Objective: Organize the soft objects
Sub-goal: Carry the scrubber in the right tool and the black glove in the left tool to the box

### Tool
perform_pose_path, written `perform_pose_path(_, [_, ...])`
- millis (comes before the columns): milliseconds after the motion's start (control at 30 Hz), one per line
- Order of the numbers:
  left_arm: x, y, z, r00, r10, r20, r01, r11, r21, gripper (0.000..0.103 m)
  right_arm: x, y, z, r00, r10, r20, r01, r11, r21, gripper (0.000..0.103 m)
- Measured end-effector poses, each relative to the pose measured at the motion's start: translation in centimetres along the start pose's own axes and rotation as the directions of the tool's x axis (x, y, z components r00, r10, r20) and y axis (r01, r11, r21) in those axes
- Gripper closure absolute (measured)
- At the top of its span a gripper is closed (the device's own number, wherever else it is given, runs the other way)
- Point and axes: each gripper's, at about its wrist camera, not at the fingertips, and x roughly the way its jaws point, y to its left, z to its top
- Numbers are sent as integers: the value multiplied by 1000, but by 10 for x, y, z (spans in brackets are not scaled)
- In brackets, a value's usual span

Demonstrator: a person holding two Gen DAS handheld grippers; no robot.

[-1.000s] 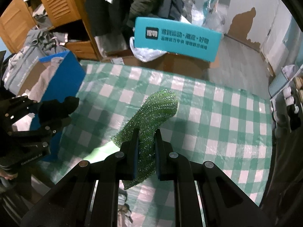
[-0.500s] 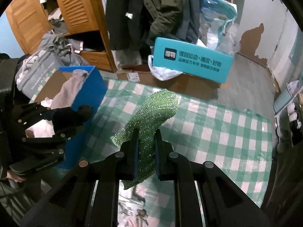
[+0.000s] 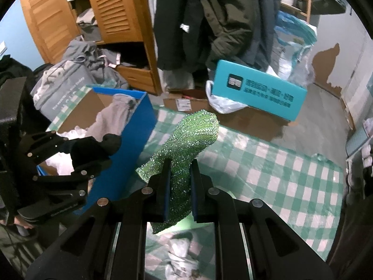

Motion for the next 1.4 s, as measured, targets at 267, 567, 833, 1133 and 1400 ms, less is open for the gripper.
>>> perform_pose_path(267, [-2,28,-8,1000,22,-4,-22,998,-51,61,7,28,14,999,32,3,-32,998,-45,91])
perform_pose_path(567, [-5,68,-11,999,51,0,-50,990,-129,61,21,61,30,997,75,-3,-75,993,-91,91])
perform_pose_path(833, [3,105,-17,997,69,-22,-72,980,-186,61,40,88,42,993,114,-25,-116,985,-125,91])
perform_pose_path(1133, [18,147,-21,994,92,-62,-105,956,-274,61,67,119,52,986,152,-66,-162,971,-174,91])
perform_pose_path(1400, [29,167,-27,993,75,-95,-102,939,-327,60,93,142,53,978,171,-118,-193,957,-215,91])
